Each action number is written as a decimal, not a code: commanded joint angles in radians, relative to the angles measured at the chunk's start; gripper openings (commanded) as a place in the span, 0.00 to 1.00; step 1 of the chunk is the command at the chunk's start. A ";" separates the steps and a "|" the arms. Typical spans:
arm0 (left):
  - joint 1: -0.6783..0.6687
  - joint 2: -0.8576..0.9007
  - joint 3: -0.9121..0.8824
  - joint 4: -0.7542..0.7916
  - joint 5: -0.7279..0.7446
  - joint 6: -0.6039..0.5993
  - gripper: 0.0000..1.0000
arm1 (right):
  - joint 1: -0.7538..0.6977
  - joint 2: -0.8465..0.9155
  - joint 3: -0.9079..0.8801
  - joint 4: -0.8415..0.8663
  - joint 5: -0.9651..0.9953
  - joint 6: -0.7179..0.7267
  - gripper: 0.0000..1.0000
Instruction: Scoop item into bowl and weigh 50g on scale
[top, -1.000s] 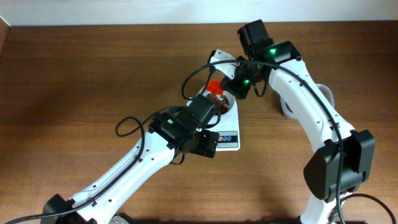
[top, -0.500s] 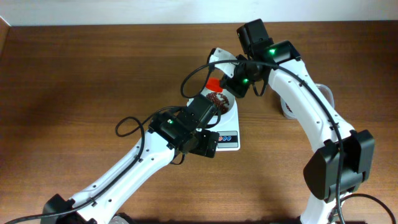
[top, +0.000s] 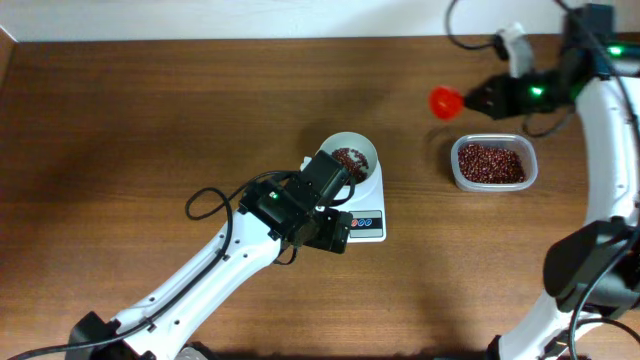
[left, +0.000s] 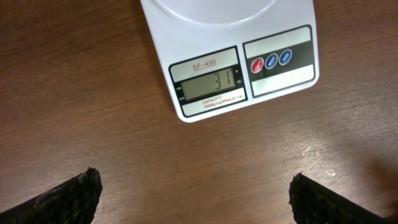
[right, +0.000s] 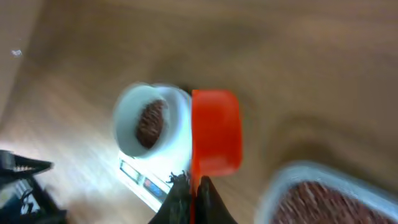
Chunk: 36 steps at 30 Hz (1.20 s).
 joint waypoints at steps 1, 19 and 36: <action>-0.003 -0.007 -0.007 0.001 -0.011 -0.010 0.99 | -0.072 -0.021 0.007 -0.071 0.245 0.005 0.04; -0.003 -0.007 -0.007 0.001 -0.011 -0.010 0.99 | -0.111 -0.019 -0.449 0.276 0.446 0.210 0.04; -0.003 -0.007 -0.007 0.001 -0.011 -0.010 0.99 | -0.315 -0.019 -0.473 0.251 0.014 0.210 0.04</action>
